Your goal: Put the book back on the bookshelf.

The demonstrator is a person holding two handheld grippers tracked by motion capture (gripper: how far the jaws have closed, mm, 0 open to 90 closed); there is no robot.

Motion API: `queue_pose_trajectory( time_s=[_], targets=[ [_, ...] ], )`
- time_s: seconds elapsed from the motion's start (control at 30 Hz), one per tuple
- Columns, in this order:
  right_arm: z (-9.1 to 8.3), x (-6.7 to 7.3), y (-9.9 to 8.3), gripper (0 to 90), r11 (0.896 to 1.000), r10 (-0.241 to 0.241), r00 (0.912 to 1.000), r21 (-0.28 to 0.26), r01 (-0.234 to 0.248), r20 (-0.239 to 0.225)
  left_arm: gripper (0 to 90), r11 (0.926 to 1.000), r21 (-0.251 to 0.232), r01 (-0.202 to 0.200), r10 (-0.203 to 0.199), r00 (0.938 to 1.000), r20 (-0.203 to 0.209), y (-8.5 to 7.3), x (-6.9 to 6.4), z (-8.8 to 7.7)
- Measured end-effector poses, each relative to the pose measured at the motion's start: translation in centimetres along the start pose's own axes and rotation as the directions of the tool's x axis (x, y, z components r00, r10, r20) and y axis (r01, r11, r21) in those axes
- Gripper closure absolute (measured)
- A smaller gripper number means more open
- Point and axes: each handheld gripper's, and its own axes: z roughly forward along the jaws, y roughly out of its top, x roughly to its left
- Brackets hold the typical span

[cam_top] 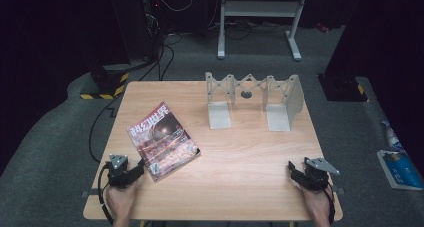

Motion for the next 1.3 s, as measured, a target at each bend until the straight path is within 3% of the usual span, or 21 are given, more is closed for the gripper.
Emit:
queue_pose_trajectory(
  time_s=[0.37, 0.53, 0.77, 1.03, 1.3],
  targets=[
    [0.05, 0.01, 0.00, 33.4, 1.000, -0.004, 1.0000, -0.003, 0.004, -0.004, 34.7, 0.9999, -0.003, 0.010, -0.010, 0.9999, -0.010, -0.09, 0.01, -0.09],
    [0.07, 0.03, 0.01, 33.2, 1.000, -0.001, 1.0000, -0.002, 0.001, -0.002, 34.0, 0.9989, -0.011, 0.045, -0.045, 0.9989, -0.014, -0.14, 0.15, -0.16],
    [0.07, 0.02, 0.01, 33.2, 1.000, -0.002, 1.0000, -0.003, 0.002, -0.001, 33.4, 0.9987, -0.036, 0.035, -0.036, 0.9992, -0.019, -0.27, 0.11, -0.35],
    [0.07, 0.03, 0.01, 33.1, 1.000, -0.003, 1.0000, -0.003, 0.003, 0.000, 34.4, 1.0000, 0.003, 0.005, -0.005, 0.9999, 0.016, -0.16, 0.22, -0.33],
    [0.05, 0.04, 0.01, 33.1, 1.000, -0.001, 1.0000, -0.003, 0.001, 0.001, 35.1, 0.9997, 0.011, 0.020, -0.021, 0.9973, 0.071, -0.09, 0.69, -0.51]
  ],
)
